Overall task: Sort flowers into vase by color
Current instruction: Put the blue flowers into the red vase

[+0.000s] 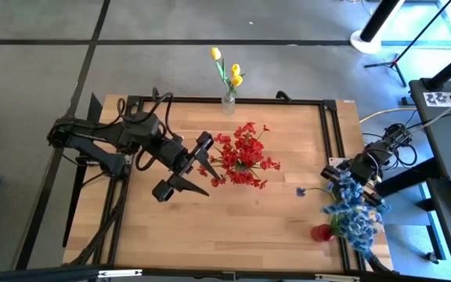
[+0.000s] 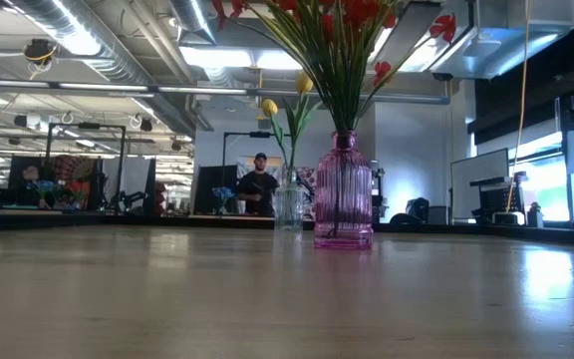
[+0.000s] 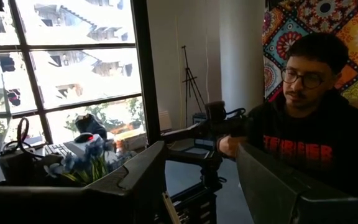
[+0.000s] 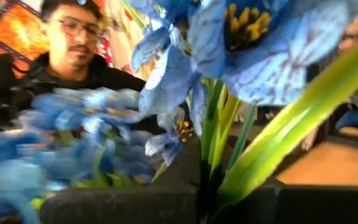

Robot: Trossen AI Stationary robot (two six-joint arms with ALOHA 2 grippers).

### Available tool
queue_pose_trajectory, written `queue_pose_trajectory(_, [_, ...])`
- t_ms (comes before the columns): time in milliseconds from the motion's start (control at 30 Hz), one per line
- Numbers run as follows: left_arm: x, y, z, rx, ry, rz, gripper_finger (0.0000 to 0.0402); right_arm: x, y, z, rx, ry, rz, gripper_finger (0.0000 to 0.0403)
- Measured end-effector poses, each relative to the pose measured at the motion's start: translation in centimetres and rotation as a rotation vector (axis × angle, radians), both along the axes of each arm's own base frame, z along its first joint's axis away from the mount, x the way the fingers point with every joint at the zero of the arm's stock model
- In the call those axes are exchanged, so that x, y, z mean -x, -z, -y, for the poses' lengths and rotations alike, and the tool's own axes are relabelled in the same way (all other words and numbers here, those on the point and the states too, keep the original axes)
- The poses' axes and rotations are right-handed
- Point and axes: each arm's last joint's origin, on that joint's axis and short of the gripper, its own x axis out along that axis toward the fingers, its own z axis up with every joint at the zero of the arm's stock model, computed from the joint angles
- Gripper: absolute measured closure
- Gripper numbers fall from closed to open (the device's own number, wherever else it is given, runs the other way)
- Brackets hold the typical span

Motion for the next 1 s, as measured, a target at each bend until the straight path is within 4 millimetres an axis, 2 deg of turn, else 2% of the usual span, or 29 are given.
queue_pose_trajectory(367, [-0.1, 0.0, -0.2, 0.003, -0.045, 0.000, 0.0209, 0.1, -0.4, 0.0, -0.007, -0.009, 0.063, 0.0395])
queue_pose_trajectory(833, [-0.2, 0.1, -0.4, 0.009, -0.107, -0.010, 0.0209, -1.9, 0.0, -1.3, 0.084, 0.012, 0.008, 0.0395])
queue_pose_trajectory(1000, [-0.2, 0.2, -0.4, 0.006, -0.108, -0.025, 0.0209, -2.1, -1.3, -1.5, 0.122, -0.001, 0.028, 0.0395])
